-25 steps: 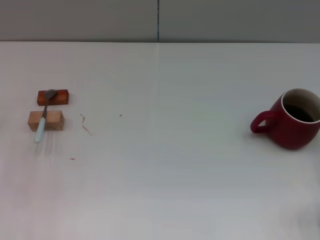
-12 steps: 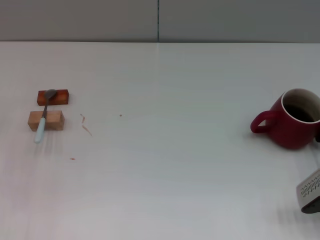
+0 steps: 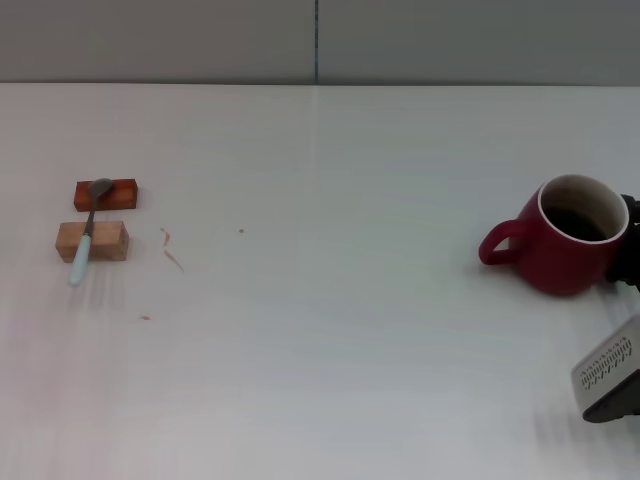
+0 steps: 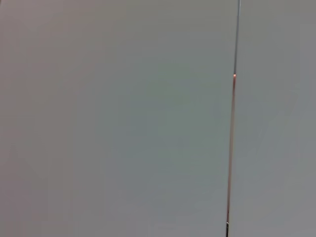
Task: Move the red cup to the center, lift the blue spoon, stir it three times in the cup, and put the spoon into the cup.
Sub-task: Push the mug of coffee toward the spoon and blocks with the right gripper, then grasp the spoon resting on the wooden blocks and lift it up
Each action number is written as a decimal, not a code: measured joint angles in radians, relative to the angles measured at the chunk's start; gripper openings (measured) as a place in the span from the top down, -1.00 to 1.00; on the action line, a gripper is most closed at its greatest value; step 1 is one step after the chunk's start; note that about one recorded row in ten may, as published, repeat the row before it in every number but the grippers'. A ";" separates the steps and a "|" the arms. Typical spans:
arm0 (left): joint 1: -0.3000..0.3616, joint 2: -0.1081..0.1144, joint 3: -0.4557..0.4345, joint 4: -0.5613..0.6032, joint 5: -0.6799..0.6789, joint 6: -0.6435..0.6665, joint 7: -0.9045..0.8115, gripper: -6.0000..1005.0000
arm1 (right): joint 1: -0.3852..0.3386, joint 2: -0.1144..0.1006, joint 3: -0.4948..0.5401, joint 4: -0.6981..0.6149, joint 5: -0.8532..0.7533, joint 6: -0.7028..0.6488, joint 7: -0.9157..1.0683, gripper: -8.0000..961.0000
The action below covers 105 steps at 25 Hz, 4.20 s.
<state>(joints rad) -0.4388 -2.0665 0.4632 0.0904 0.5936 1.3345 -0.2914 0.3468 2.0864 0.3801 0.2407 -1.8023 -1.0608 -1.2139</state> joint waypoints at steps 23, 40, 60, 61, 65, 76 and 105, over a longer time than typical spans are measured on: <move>-0.008 0.000 0.000 0.002 0.000 0.000 -0.005 -0.66 | 0.100 0.003 -0.034 0.116 0.000 0.093 -0.001 0.85; -0.006 0.000 0.003 0.002 0.000 0.001 -0.026 -0.66 | 0.137 0.005 -0.037 0.200 0.000 0.163 0.003 0.84; 0.003 0.000 0.006 0.002 0.003 0.017 -0.047 -0.65 | 0.176 0.006 -0.055 0.318 0.000 0.263 0.005 0.83; 0.004 0.000 0.006 0.002 0.003 0.017 -0.048 -0.65 | 0.177 0.006 -0.059 0.324 0.000 0.265 0.005 0.83; 0.008 0.000 0.006 0.002 0.006 0.021 -0.049 -0.65 | 0.182 0.006 -0.072 0.349 0.000 0.280 0.005 0.83; 0.021 0.000 0.006 0.002 0.008 0.028 -0.049 -0.65 | 0.172 0.006 -0.072 0.366 0.009 0.253 0.010 0.83; 0.052 -0.004 0.195 -0.138 0.011 0.098 -0.048 -0.64 | -0.016 -0.013 0.211 -0.190 -0.002 -0.564 1.499 -0.18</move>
<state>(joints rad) -0.3865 -2.0707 0.6578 -0.0477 0.6046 1.4321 -0.3398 0.3311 2.0737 0.5913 0.0511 -1.8042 -1.6246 0.2848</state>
